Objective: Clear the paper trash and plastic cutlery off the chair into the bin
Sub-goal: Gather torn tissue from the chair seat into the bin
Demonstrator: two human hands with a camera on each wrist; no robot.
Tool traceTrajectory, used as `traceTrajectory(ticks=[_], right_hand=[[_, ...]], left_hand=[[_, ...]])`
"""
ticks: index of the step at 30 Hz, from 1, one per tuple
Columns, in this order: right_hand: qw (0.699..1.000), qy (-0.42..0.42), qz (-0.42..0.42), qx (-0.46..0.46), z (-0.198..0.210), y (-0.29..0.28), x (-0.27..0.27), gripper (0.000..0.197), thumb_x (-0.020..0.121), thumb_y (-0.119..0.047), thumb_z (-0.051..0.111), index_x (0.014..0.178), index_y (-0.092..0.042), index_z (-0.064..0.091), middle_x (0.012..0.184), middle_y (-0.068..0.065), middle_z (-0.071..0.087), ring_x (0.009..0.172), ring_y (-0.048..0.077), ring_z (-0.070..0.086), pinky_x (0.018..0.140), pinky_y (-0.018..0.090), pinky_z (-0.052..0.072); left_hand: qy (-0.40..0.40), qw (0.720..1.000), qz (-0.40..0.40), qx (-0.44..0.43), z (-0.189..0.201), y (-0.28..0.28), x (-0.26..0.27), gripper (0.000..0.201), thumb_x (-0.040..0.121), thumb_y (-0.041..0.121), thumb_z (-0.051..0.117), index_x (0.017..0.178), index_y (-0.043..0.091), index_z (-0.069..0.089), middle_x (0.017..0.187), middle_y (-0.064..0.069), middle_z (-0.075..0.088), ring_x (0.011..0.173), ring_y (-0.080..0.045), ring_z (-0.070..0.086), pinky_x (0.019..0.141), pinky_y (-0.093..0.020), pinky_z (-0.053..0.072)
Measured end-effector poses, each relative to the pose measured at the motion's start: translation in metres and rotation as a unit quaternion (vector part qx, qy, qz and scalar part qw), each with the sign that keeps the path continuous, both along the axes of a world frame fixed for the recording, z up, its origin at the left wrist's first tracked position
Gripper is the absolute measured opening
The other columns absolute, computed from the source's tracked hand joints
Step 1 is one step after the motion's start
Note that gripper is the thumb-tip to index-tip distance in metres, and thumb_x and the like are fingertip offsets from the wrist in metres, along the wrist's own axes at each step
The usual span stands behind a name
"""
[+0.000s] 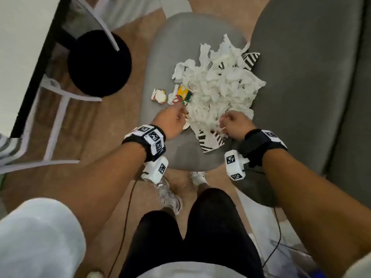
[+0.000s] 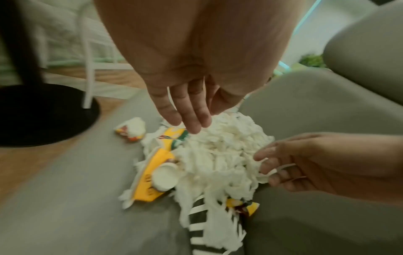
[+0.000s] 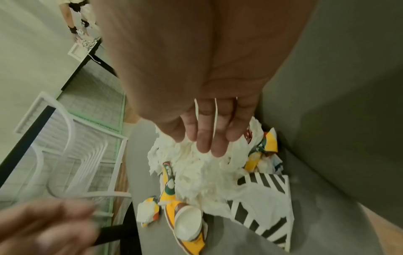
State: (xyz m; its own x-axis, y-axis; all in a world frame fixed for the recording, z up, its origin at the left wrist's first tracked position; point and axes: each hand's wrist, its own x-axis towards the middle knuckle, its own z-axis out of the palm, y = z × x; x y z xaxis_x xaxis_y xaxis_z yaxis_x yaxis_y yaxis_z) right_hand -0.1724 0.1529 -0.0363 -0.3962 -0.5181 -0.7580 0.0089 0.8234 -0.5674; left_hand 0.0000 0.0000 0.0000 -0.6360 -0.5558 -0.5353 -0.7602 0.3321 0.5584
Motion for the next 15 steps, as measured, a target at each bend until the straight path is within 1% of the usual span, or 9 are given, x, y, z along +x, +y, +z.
traceTrajectory(ticks=[1,3,5,8,9,11,12,13,15], right_hand=[[1.000,0.001,-0.014,-0.002,-0.003,-0.001,-0.005,0.011,0.092,-0.022,0.052,0.085,-0.020,0.060,0.085,0.008,0.071,0.073,0.031,0.070,0.077,0.051,0.058],[1.000,0.005,-0.021,-0.002,-0.001,-0.003,-0.010,0.013,0.092,-0.020,0.051,0.085,-0.020,0.061,0.087,0.009,0.070,0.075,0.035,0.072,0.077,0.052,0.060],[1.000,0.008,-0.007,0.008,-0.002,-0.003,-0.012,0.012,0.087,-0.029,0.051,0.086,-0.023,0.062,0.091,0.007,0.072,0.081,0.032,0.073,0.082,0.052,0.058],[1.000,0.009,-0.021,0.010,-0.015,0.000,-0.020,0.029,0.073,-0.046,0.047,0.088,-0.027,0.063,0.087,0.001,0.073,0.084,0.027,0.071,0.087,0.051,0.056],[0.999,0.013,-0.031,0.011,-0.020,0.001,-0.023,0.029,0.073,-0.047,0.046,0.088,-0.028,0.063,0.084,0.001,0.074,0.083,0.027,0.071,0.087,0.050,0.056],[1.000,0.018,-0.020,0.011,-0.024,0.000,-0.026,0.019,0.079,-0.040,0.048,0.087,-0.030,0.063,0.084,0.000,0.074,0.082,0.024,0.071,0.086,0.048,0.057],[1.000,0.021,-0.017,0.010,-0.026,-0.001,-0.028,0.016,0.081,-0.036,0.049,0.087,-0.031,0.063,0.085,0.000,0.074,0.081,0.023,0.072,0.086,0.047,0.058],[0.999,0.025,-0.017,0.011,-0.028,-0.002,-0.031,0.015,0.081,-0.034,0.049,0.086,-0.032,0.063,0.087,0.000,0.073,0.081,0.022,0.072,0.085,0.046,0.058],[0.999,0.033,-0.021,0.005,-0.027,-0.008,-0.034,0.013,0.084,-0.031,0.052,0.089,-0.031,0.064,0.090,-0.001,0.072,0.084,0.022,0.072,0.087,0.044,0.058]], left_hand=[[0.008,0.999,-0.030,-0.012,-0.008,0.000,-0.022,0.022,0.090,0.016,0.048,0.110,0.018,0.058,0.100,-0.005,0.065,0.084,-0.024,0.060,0.073,-0.030,0.046],[0.015,0.997,-0.074,-0.028,-0.018,0.002,-0.058,0.035,0.088,0.016,0.052,0.123,0.015,0.051,0.116,-0.008,0.057,0.098,-0.025,0.057,0.082,-0.031,0.045],[0.020,0.991,-0.124,-0.054,-0.029,0.005,-0.093,0.051,0.083,0.018,0.056,0.133,0.017,0.043,0.128,-0.010,0.046,0.114,-0.030,0.051,0.093,-0.041,0.046],[0.013,0.976,-0.183,-0.118,-0.046,0.005,-0.130,0.072,0.079,0.015,0.063,0.145,0.020,0.033,0.142,-0.011,0.034,0.124,-0.034,0.041,0.098,-0.048,0.044],[0.016,0.969,-0.200,-0.141,-0.048,0.005,-0.142,0.079,0.077,0.014,0.065,0.147,0.023,0.030,0.147,-0.011,0.028,0.128,-0.035,0.037,0.099,-0.048,0.043],[0.002,0.958,-0.234,-0.164,-0.054,0.003,-0.156,0.088,0.074,0.009,0.067,0.149,0.028,0.025,0.153,-0.010,0.021,0.131,-0.035,0.033,0.100,-0.048,0.038],[-0.013,0.954,-0.251,-0.163,-0.058,0.000,-0.159,0.086,0.076,0.007,0.066,0.149,0.028,0.026,0.152,-0.011,0.024,0.130,-0.035,0.035,0.100,-0.049,0.037],[-0.035,0.950,-0.267,-0.160,-0.062,-0.005,-0.160,0.077,0.079,0.006,0.062,0.147,0.027,0.032,0.147,-0.011,0.033,0.126,-0.035,0.041,0.100,-0.049,0.036],[-0.060,0.947,-0.271,-0.161,-0.065,-0.016,-0.156,0.049,0.086,0.004,0.053,0.132,0.019,0.050,0.127,-0.011,0.054,0.115,-0.035,0.054,0.097,-0.047,0.036]])
